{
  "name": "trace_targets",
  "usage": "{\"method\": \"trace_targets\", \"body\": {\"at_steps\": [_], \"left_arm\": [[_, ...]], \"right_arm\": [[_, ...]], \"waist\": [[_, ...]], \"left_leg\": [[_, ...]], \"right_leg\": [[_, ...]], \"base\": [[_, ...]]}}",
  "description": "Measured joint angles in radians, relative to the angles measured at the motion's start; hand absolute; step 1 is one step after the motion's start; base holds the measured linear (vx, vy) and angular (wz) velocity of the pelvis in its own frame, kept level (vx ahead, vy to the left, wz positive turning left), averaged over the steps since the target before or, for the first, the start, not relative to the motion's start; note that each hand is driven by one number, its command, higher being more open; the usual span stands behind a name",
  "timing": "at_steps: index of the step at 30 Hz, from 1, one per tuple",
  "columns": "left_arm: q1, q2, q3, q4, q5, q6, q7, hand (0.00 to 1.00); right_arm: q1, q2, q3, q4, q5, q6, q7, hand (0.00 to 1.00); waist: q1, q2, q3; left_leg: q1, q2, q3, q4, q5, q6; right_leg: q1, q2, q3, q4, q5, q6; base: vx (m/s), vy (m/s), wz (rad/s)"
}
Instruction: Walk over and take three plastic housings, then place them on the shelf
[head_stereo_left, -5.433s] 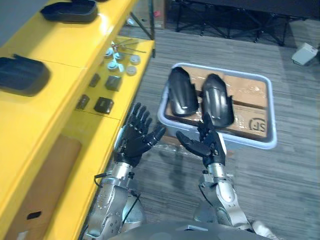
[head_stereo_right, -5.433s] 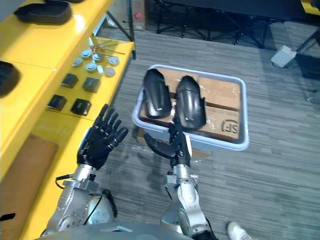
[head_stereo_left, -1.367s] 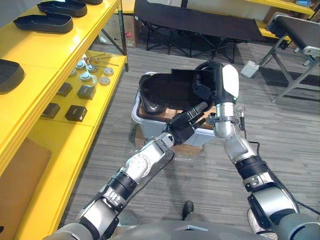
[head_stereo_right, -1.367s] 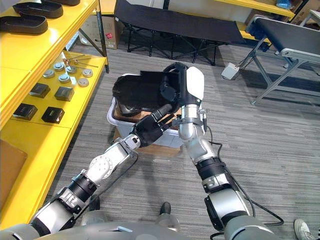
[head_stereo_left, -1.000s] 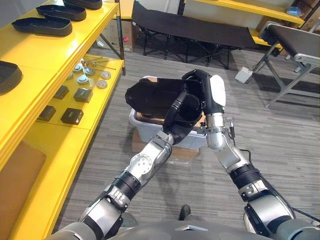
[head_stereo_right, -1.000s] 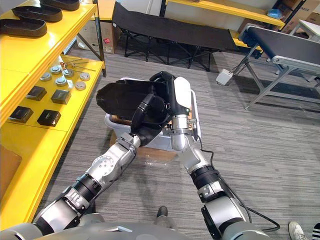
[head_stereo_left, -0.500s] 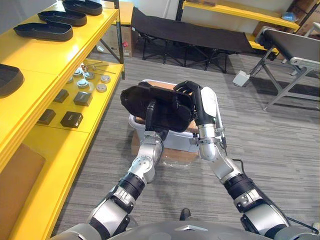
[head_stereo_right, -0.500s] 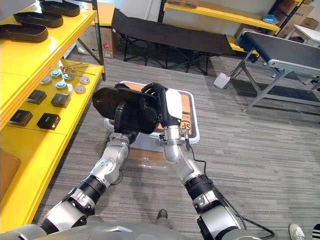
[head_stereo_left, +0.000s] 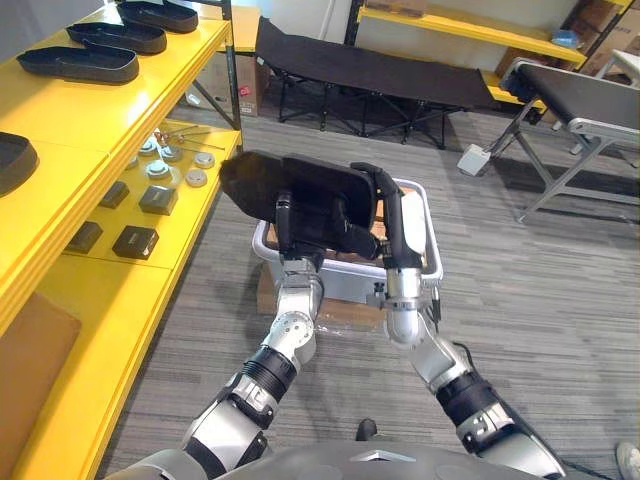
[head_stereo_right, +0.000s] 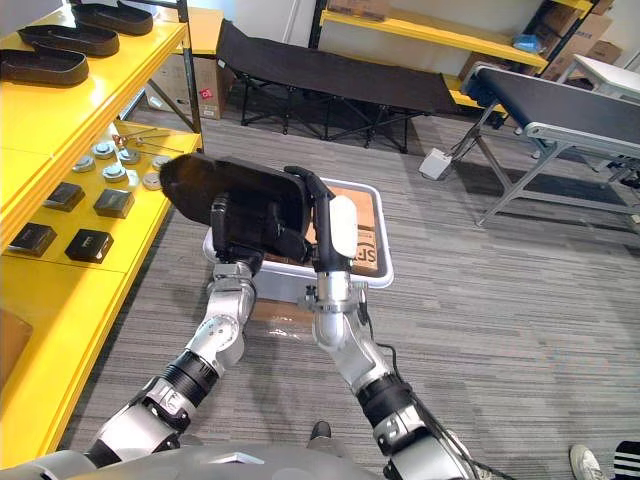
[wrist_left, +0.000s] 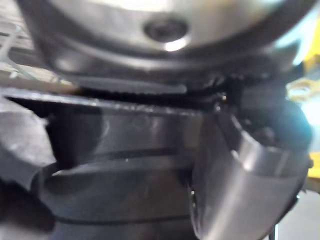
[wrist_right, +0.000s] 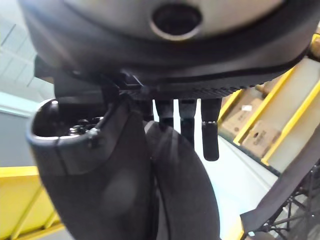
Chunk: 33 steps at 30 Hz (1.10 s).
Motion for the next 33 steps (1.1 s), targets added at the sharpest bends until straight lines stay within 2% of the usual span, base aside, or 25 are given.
{"method": "trace_targets", "body": {"at_steps": [4,5,7,8,10,11,12,14,17,21,24,27,31,33], "left_arm": [[0.001,-0.017,0.05,-0.073,0.249,-0.07,0.162,0.0],[0.001,-0.017,0.062,-0.085,0.343,-0.085,0.217,0.0],[0.011,-0.016,0.113,-0.133,0.624,-0.095,0.38,0.0],[0.019,-0.017,0.124,-0.148,0.7,-0.095,0.43,0.0],[0.056,-0.019,0.164,-0.195,0.929,-0.09,0.563,0.0],[0.08,-0.021,0.209,-0.22,1.127,-0.066,0.673,0.0],[0.088,-0.021,0.232,-0.23,1.197,-0.06,0.709,0.0],[0.122,-0.011,0.326,-0.294,1.464,0.013,0.856,0.0],[0.174,0.03,0.394,-0.379,1.693,0.105,0.928,0.0],[0.211,0.088,0.437,-0.402,1.811,0.154,0.882,0.0],[0.27,0.123,0.441,-0.44,1.805,0.155,0.765,0.0],[0.367,0.137,0.428,-0.503,1.691,0.149,0.568,0.0],[0.439,0.14,0.419,-0.509,1.59,0.148,0.393,0.0],[0.457,0.146,0.42,-0.516,1.559,0.148,0.341,0.0]], "right_arm": [[0.011,0.004,-0.003,-0.046,0.063,0.0,-0.009,1.0],[0.024,0.011,-0.012,-0.069,0.089,0.0,-0.01,1.0],[0.052,0.034,-0.045,-0.108,0.134,0.001,-0.011,1.0],[0.06,0.04,-0.05,-0.118,0.138,0.002,-0.011,1.0],[0.084,0.049,-0.065,-0.135,0.162,0.004,-0.018,1.0],[0.1,0.052,-0.089,-0.135,0.201,0.018,-0.023,1.0],[0.111,0.054,-0.106,-0.135,0.218,0.022,-0.025,1.0],[0.164,0.067,-0.181,-0.134,0.34,0.022,-0.029,1.0],[0.252,0.068,-0.258,-0.133,0.468,0.017,0.017,1.0],[0.352,0.056,-0.321,-0.129,0.527,0.001,0.144,1.0],[0.387,0.037,-0.346,-0.128,0.569,-0.015,0.243,1.0],[0.393,0.026,-0.379,-0.128,0.567,-0.015,0.309,1.0],[0.401,0.025,-0.388,-0.128,0.598,0.005,0.42,1.0],[0.411,0.023,-0.384,-0.126,0.599,0.023,0.441,1.0]], "waist": [[-0.004,0.001,0.0],[-0.004,0.002,-0.001],[-0.007,0.007,-0.004],[-0.007,0.011,-0.006],[-0.014,0.028,-0.015],[-0.019,0.042,-0.022],[-0.02,0.048,-0.024],[-0.026,0.068,-0.031],[-0.03,0.085,-0.037],[-0.033,0.109,-0.047],[-0.041,0.127,-0.051],[-0.046,0.142,-0.05],[-0.044,0.146,-0.051],[-0.036,0.146,-0.051]], "left_leg": [[0.006,0.0,0.008,0.001,-0.008,-0.005],[0.009,0.0,0.011,0.001,-0.01,-0.005],[0.011,-0.002,0.02,0.002,-0.015,-0.002],[0.011,-0.002,0.021,0.002,-0.015,-0.002],[0.012,-0.004,0.024,0.002,-0.013,-0.001],[0.011,-0.004,0.025,0.002,-0.014,-0.002],[0.011,-0.004,0.026,0.002,-0.014,-0.002],[0.011,-0.004,0.029,0.002,-0.015,-0.003],[0.011,-0.004,0.032,0.002,-0.021,-0.006],[0.009,-0.003,0.04,0.002,-0.029,-0.015],[0.0,-0.003,0.046,0.002,-0.029,-0.015],[-0.004,-0.003,0.048,0.002,-0.03,-0.016],[-0.004,-0.003,0.048,0.003,-0.029,-0.011],[-0.004,-0.003,0.048,0.003,-0.029,-0.01]], "right_leg": [[-0.001,0.0,0.007,0.0,0.0,0.0],[-0.001,0.0,0.01,0.0,0.0,0.0],[-0.005,-0.001,0.017,0.0,0.0,0.0],[-0.007,-0.002,0.019,0.0,0.0,0.0],[-0.008,-0.003,0.021,0.0,-0.001,-0.001],[-0.011,-0.003,0.021,0.0,-0.002,-0.001],[-0.012,-0.003,0.022,0.0,-0.002,-0.001],[-0.015,-0.003,0.024,0.0,-0.004,-0.003],[-0.022,-0.003,0.025,0.0,-0.009,-0.006],[-0.03,-0.003,0.03,0.0,-0.015,-0.012],[-0.044,-0.004,0.036,0.0,-0.015,-0.012],[-0.05,-0.004,0.037,0.0,-0.015,-0.012],[-0.049,-0.003,0.037,0.0,-0.011,-0.006],[-0.048,-0.003,0.037,0.0,-0.011,-0.006]], "base": [[0.0,0.0,-0.05],[0.0,0.004,-0.09],[0.01,0.01,-0.1],[0.02,0.012,-0.07],[0.03,0.009,-0.04],[0.0,0.0,0.0],[0.02,0.005,-0.04],[0.01,0.002,-0.02],[0.0,0.001,-0.01],[0.0,0.008,-0.06],[0.0,0.007,-0.06],[0.0,0.0,0.0],[0.0,0.0,0.0],[0.0,0.0,0.0]]}}
